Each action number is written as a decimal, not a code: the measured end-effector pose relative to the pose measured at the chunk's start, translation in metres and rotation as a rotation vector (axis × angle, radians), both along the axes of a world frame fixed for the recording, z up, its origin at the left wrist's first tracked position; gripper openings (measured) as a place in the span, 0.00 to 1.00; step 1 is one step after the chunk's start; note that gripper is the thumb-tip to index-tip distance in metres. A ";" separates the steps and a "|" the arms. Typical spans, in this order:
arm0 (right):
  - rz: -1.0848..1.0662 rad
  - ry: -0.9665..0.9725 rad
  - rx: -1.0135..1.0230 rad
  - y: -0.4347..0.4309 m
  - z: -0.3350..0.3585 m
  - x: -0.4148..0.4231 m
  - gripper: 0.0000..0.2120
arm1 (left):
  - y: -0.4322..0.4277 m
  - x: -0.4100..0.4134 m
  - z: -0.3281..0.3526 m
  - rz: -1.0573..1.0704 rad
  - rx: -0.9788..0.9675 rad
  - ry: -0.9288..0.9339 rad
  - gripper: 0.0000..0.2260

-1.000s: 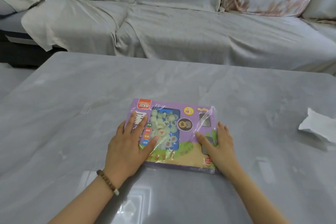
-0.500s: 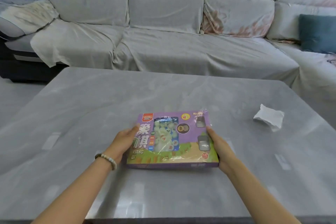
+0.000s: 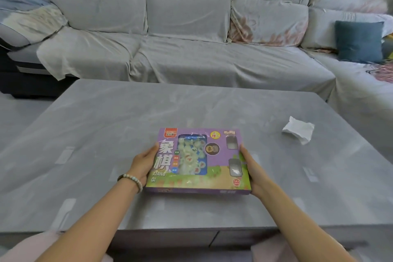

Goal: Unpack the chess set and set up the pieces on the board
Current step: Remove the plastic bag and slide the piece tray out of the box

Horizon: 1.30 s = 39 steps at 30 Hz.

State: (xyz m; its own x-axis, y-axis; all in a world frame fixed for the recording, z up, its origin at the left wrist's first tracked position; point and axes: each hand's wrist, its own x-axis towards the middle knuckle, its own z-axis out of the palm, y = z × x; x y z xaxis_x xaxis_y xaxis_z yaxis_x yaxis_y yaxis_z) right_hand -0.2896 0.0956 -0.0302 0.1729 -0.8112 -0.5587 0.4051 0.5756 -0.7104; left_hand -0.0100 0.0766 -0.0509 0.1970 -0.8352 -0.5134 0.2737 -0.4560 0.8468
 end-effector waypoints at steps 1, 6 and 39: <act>0.000 -0.009 -0.002 -0.001 0.000 0.002 0.23 | 0.002 -0.001 0.000 0.029 -0.011 -0.001 0.11; 0.001 0.048 0.003 -0.001 -0.002 0.007 0.23 | 0.007 0.006 -0.004 0.166 -0.053 -0.046 0.11; 0.549 0.465 -0.889 -0.086 0.201 0.055 0.25 | -0.041 -0.022 0.269 -0.562 -0.767 -0.448 0.11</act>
